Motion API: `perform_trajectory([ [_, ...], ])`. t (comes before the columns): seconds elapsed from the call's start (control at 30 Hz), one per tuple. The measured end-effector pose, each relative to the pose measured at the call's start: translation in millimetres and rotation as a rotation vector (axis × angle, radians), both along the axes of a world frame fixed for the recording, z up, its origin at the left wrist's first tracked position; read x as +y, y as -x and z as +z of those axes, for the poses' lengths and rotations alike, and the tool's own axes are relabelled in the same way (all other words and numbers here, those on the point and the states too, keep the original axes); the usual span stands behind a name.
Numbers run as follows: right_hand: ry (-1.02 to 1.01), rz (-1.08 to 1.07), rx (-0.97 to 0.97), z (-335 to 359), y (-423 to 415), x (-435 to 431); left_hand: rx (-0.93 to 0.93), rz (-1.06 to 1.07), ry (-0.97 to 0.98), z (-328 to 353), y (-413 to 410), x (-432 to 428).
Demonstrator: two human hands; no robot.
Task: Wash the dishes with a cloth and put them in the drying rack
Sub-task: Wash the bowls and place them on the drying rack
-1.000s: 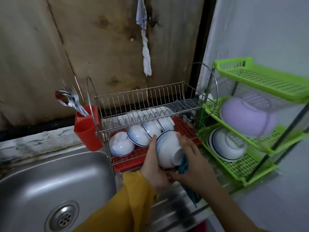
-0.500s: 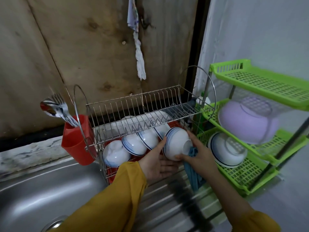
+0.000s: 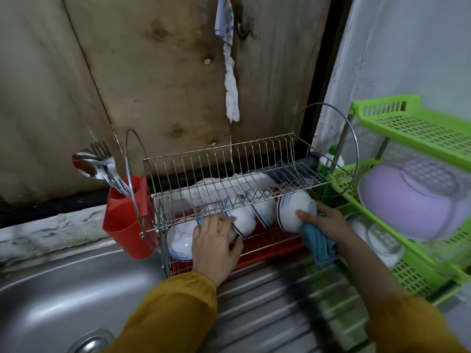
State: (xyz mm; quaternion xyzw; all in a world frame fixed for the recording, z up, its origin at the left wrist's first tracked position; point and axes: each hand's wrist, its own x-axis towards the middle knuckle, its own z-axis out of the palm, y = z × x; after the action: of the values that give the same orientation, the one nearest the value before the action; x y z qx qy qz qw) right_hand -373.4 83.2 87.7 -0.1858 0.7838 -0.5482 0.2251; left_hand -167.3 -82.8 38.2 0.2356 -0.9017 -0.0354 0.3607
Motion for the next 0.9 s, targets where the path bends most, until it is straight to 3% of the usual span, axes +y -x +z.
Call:
perform_trajectory([
  [0.3, -0.106, 0.062, -0.135, -0.9, 25.6, -26.8, -0.266, 0.141, -0.256, 6.2, 0.5, -23.9],
  [0.4, -0.092, 0.021, -0.050, -8.0, 26.7, -34.5, -0.286, 0.179, -0.264, 0.3, 1.2, -26.9],
  [0.57, -0.235, -0.046, 0.246, -22.0, 22.4, -40.1, -0.214, 0.191, -0.207, -16.7, -0.6, -29.7],
  [0.9, -0.393, 0.029, 0.436, -27.3, 17.0, -44.5, -0.204, 0.185, -0.170, -16.0, -0.9, -26.2],
])
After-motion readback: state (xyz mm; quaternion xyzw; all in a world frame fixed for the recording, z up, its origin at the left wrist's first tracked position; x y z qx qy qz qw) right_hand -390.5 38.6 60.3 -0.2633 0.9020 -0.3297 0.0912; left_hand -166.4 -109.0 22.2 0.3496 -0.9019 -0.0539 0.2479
